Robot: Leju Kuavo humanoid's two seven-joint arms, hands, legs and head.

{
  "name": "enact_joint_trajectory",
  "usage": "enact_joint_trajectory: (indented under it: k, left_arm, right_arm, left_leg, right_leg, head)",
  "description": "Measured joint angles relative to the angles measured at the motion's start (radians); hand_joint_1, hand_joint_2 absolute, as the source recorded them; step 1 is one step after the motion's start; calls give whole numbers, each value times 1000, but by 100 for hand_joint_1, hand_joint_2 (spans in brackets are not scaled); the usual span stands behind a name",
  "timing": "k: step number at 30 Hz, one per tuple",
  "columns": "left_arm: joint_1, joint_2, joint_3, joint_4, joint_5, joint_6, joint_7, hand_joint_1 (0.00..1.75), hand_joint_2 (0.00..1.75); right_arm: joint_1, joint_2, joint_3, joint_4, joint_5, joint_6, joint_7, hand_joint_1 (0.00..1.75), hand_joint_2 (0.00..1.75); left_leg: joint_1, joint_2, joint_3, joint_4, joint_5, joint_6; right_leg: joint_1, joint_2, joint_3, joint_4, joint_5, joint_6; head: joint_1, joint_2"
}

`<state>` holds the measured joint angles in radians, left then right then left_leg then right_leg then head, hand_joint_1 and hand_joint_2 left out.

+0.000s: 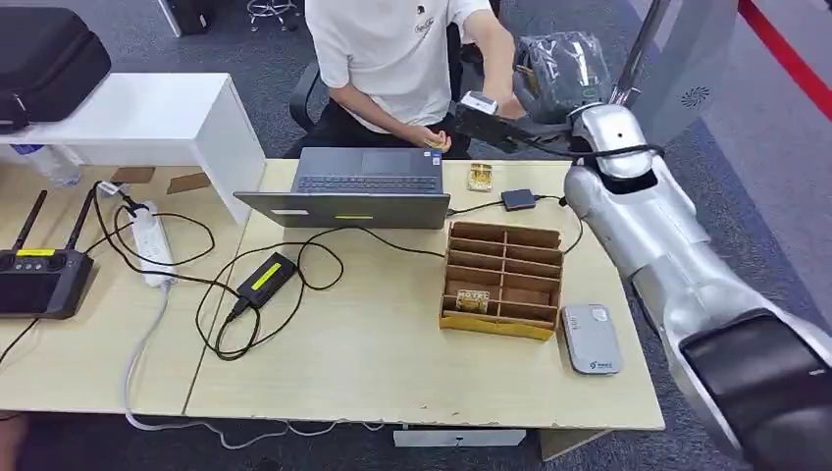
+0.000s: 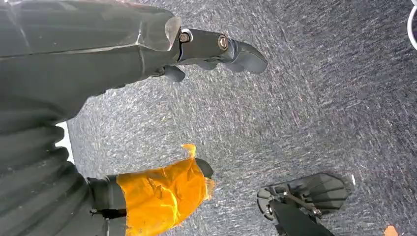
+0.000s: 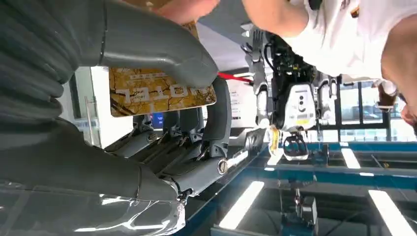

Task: Pass the card to the sensor for recognition and then transmit it.

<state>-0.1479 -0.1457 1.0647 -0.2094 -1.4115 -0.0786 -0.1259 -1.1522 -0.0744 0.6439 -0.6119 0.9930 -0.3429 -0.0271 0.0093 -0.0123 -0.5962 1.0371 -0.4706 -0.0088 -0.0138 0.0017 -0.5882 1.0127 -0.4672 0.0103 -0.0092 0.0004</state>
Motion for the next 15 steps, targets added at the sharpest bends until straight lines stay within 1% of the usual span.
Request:
enact_joint_trajectory:
  k: [5, 8, 15]
  left_arm:
    - [0, 0, -5, 0, 3, -12, -16, 0, 175]
    - [0, -1, -5, 0, 11, -4, -29, 0, 175]
    - [1, -1, -5, 0, 12, -2, -26, 0, 175]
  right_arm:
    - [1, 7, 0, 36, -12, -9, -18, 0, 175]
    - [2, 7, 0, 49, -12, -11, -18, 0, 175]
    - [7, 4, 1, 66, -1, -11, -27, 0, 175]
  left_leg:
    - [0, 0, 0, 0, 0, 0]
    - [0, 0, 0, 0, 0, 0]
    - [0, 0, 0, 0, 0, 0]
  right_leg:
    - [0, 0, 0, 0, 0, 0]
    - [0, 0, 0, 0, 0, 0]
    - [0, 0, -1, 0, 0, 0]
  head:
    - [0, 0]
    - [0, 0]
    - [0, 0]
